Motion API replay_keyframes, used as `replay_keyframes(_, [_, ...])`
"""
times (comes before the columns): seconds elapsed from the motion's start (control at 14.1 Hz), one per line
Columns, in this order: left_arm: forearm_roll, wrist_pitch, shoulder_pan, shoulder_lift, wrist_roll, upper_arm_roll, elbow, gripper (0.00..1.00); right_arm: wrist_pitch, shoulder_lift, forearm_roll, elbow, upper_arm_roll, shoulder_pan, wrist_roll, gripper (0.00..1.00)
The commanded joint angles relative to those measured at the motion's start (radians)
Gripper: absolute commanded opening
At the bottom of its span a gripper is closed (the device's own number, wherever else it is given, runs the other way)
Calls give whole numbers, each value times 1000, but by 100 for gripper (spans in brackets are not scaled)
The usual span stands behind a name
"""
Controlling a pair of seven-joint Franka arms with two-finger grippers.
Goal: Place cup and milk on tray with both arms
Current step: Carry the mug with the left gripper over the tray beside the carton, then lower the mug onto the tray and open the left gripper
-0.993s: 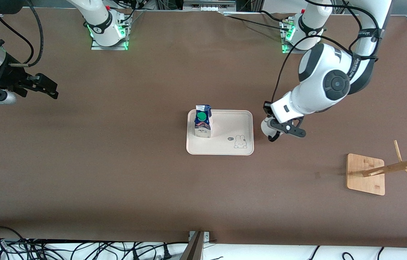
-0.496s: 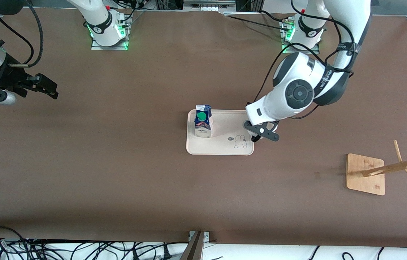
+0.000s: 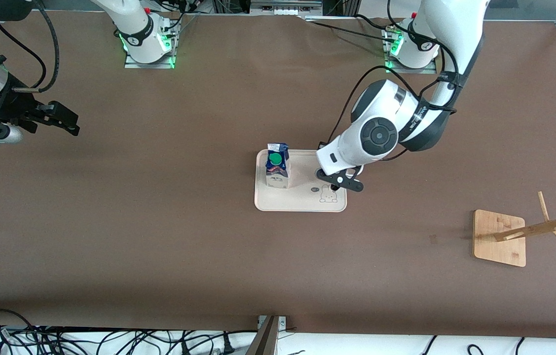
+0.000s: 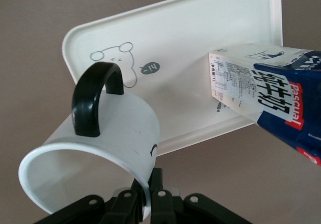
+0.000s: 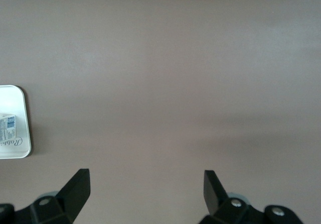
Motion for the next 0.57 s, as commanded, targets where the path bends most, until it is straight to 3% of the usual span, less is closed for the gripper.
replay_keyframes(0.0, [27, -22, -22, 62, -40, -3, 74, 0, 2, 3, -9, 10, 4, -10, 0, 100])
replay_keyframes(0.5, [19, 8, -22, 121, -42, -3, 76, 0, 2, 3, -9, 10, 3, -10, 0, 100])
